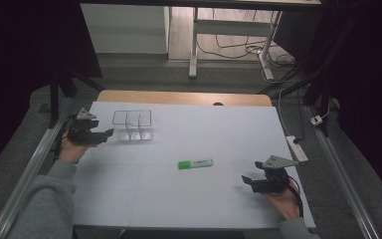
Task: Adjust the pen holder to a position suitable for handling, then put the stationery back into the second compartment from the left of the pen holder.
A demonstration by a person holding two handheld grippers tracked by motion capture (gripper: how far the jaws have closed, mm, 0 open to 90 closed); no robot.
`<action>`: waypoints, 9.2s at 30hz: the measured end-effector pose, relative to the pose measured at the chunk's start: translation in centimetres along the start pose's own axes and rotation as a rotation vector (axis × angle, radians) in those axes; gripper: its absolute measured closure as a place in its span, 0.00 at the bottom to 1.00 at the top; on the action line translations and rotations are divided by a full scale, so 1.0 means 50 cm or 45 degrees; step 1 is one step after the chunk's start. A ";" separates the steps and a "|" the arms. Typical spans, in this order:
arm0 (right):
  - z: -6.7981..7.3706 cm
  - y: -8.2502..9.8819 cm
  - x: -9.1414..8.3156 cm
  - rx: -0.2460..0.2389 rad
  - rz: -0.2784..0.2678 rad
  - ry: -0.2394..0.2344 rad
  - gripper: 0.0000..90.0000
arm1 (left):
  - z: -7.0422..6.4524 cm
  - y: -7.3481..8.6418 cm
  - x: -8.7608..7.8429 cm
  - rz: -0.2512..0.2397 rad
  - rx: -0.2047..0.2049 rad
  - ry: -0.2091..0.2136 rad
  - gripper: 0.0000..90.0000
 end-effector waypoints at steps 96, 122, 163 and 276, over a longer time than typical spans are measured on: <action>0.001 0.006 0.010 0.009 0.008 -0.042 0.24 | -0.131 -0.090 0.179 0.115 0.059 0.185 0.99; 0.003 0.005 0.009 0.010 0.006 -0.050 0.24 | -0.228 -0.132 0.219 0.149 0.153 0.236 0.99; 0.003 0.007 0.005 0.007 -0.001 -0.048 0.24 | -0.237 -0.093 0.119 0.042 0.262 0.227 0.99; 0.118 -0.297 0.167 -0.580 0.144 -0.542 0.28 | -0.214 0.180 -0.041 0.015 0.255 0.313 0.37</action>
Point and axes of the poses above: each handheld gripper's, and its own axes: x roughly forward along the jaws, y roughly out of its underside, z roughly to its left, the point moved 3 cm from there along x, roughly forward along the jaws, and after that the axes turned 6 degrees about -x, right-handed, at the moved point
